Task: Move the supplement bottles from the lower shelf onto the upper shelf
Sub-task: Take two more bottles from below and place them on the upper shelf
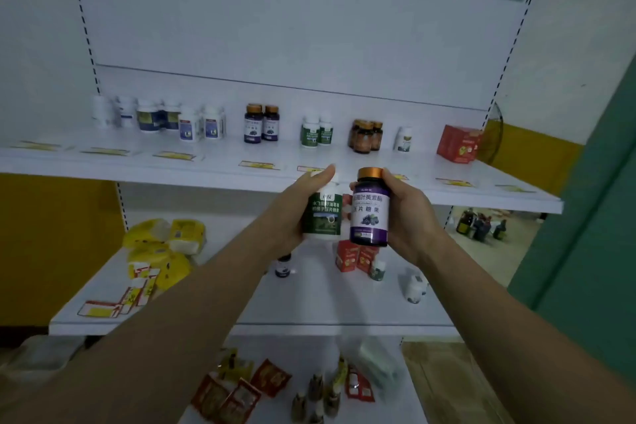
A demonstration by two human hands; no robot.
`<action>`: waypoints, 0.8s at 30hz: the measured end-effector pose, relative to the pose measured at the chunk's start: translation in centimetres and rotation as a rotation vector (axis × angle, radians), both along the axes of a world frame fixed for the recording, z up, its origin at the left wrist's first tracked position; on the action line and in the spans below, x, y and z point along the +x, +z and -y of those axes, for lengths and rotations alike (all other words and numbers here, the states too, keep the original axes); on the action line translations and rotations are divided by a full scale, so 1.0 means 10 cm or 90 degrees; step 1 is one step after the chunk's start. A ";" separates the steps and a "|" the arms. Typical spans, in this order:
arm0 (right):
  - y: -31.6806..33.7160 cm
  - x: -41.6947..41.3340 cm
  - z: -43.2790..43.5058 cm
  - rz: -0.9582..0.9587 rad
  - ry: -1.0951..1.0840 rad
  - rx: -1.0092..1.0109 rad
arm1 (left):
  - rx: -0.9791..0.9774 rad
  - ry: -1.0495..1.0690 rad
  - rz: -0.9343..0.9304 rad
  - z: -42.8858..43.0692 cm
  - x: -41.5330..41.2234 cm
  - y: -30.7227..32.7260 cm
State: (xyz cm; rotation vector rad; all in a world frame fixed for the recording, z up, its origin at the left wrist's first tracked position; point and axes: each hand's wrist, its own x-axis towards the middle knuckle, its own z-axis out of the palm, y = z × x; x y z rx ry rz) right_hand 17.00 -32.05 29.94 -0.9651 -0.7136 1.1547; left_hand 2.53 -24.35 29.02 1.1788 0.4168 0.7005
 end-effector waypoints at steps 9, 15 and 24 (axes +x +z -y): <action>0.55 -0.02 0.21 0.068 -0.023 0.102 | 0.068 0.024 0.017 0.19 -0.01 0.50; 0.55 -0.03 0.16 0.085 -0.006 0.103 | 0.093 0.042 0.008 0.14 -0.03 0.50; 0.65 -0.22 -0.22 0.148 0.046 0.121 | 0.085 0.051 0.019 -0.14 -0.26 0.60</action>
